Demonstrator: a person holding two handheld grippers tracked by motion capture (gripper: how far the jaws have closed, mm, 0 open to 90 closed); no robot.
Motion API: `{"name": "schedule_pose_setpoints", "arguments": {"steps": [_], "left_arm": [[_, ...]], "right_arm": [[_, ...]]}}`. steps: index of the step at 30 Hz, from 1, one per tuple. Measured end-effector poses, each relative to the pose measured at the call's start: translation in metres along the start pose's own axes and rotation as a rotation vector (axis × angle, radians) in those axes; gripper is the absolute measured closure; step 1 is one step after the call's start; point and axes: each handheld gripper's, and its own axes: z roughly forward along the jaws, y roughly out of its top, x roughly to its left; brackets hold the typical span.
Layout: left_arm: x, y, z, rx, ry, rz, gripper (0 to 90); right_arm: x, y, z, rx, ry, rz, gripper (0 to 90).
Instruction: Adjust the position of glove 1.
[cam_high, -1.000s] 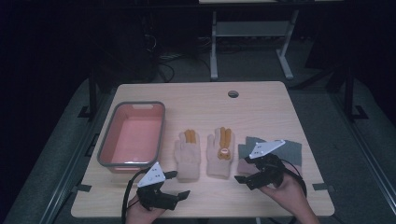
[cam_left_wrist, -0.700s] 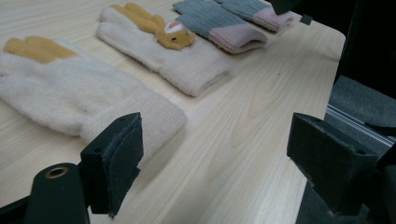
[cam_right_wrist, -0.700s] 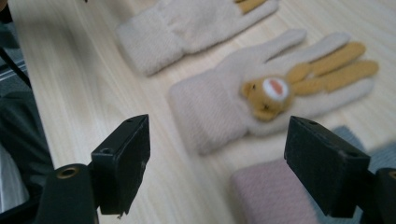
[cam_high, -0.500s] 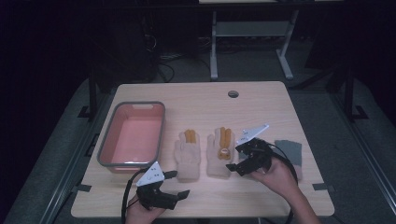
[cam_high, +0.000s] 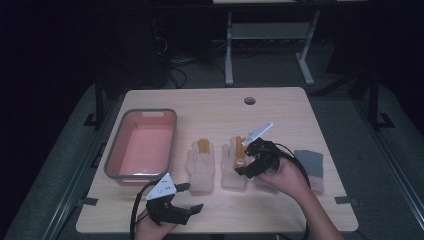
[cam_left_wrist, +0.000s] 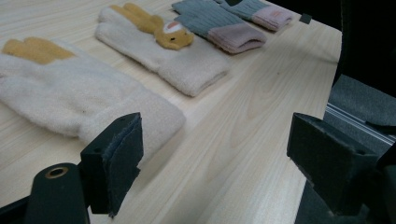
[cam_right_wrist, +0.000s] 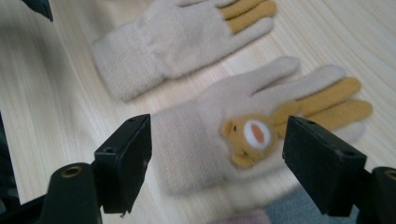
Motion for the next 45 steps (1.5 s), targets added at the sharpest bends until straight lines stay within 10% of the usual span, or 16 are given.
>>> {"name": "schedule_pose_setpoints", "arguments": {"steps": [45], "left_arm": [[-0.002, 0.001, 0.001, -0.004, 0.001, 0.013, 18.6]], "right_arm": [[-0.023, 0.017, 0.054, 0.183, 0.001, 0.004, 27.6]]}}
